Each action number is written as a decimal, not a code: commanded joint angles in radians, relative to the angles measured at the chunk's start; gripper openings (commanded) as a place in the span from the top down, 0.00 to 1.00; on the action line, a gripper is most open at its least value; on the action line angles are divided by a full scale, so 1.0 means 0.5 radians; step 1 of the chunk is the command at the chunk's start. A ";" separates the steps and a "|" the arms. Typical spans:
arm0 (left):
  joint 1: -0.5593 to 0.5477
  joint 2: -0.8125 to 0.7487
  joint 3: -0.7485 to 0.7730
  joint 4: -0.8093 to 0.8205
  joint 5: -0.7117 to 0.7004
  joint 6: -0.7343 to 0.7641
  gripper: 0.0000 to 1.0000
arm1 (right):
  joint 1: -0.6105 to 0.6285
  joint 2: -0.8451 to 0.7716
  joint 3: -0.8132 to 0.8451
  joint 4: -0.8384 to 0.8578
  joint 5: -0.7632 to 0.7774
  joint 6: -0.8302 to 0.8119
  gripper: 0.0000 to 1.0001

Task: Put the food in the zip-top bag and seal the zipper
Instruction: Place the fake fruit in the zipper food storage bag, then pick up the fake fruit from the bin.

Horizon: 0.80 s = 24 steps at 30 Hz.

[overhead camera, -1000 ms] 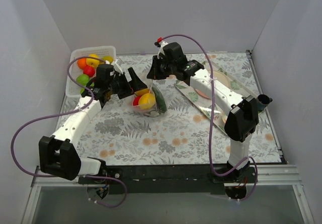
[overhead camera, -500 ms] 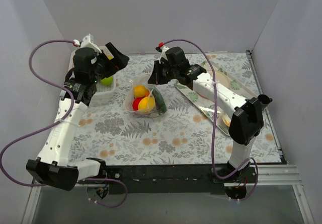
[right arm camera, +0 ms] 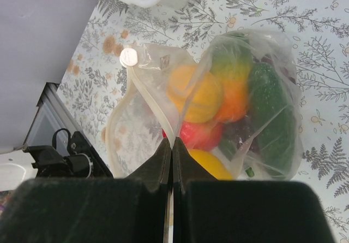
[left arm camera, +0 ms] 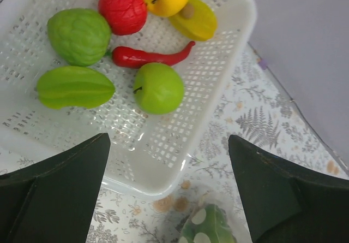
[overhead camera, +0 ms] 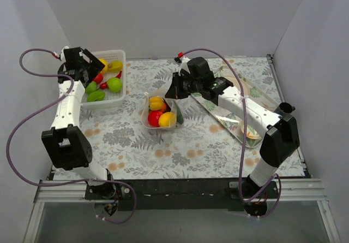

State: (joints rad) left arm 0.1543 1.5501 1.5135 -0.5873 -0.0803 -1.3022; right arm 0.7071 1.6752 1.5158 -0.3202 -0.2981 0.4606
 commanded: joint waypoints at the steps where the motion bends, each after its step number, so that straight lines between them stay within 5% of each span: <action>1: 0.072 0.111 -0.020 -0.019 -0.039 -0.016 0.14 | 0.000 -0.056 -0.034 0.143 -0.072 -0.013 0.99; 8: 0.115 0.222 -0.155 0.104 -0.173 -0.160 0.25 | -0.006 -0.034 -0.053 0.140 -0.085 -0.038 0.99; 15: 0.161 0.369 -0.088 0.113 -0.407 -0.215 0.26 | -0.006 -0.034 -0.043 0.140 -0.100 -0.047 0.99; 24: 0.188 0.728 0.313 0.061 -0.569 -0.092 0.26 | -0.030 -0.016 -0.025 0.137 -0.115 -0.053 0.99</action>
State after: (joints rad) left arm 0.2459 1.8812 1.5719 -0.5465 -0.2932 -1.3785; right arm 0.7048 1.6737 1.4895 -0.2855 -0.3336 0.4465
